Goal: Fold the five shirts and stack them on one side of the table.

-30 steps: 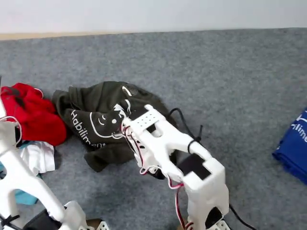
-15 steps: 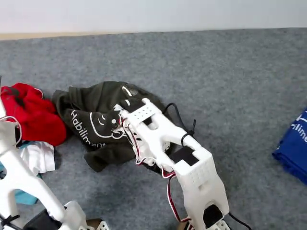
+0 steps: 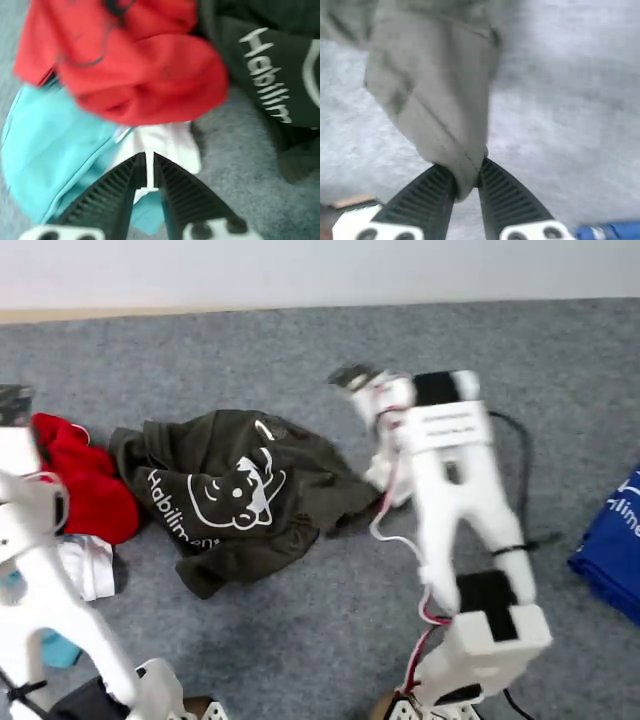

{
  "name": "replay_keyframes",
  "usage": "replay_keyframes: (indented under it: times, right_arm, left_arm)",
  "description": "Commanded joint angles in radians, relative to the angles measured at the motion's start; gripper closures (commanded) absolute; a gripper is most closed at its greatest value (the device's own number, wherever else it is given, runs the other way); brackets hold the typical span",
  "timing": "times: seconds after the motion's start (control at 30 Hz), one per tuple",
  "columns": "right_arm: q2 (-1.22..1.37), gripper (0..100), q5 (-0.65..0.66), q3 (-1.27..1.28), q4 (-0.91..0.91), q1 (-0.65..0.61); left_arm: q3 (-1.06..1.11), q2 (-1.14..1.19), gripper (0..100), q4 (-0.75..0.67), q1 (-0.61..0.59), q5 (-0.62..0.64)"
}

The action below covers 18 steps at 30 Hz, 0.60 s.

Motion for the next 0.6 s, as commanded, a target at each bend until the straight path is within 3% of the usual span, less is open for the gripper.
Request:
replay_keyframes:
  times: [0.0,0.27,0.4,0.57]
  right_arm:
    - [-0.087,98.7,0.054,-0.107,0.044,0.133]
    - [-0.087,98.7,0.129,-0.170,-0.004,0.351]
    - [-0.085,98.7,0.138,-0.170,-0.042,0.433]
    - [-0.085,98.7,0.158,-0.166,-0.035,0.438]
  left_arm:
    - [-0.002,-0.005,96,-0.012,0.152,-0.012]
    - [0.111,-0.002,96,-0.017,0.523,-0.066]
    - [0.191,0.000,96,-0.029,0.643,-0.120]
    - [0.315,0.000,90,-0.084,0.736,-0.178]
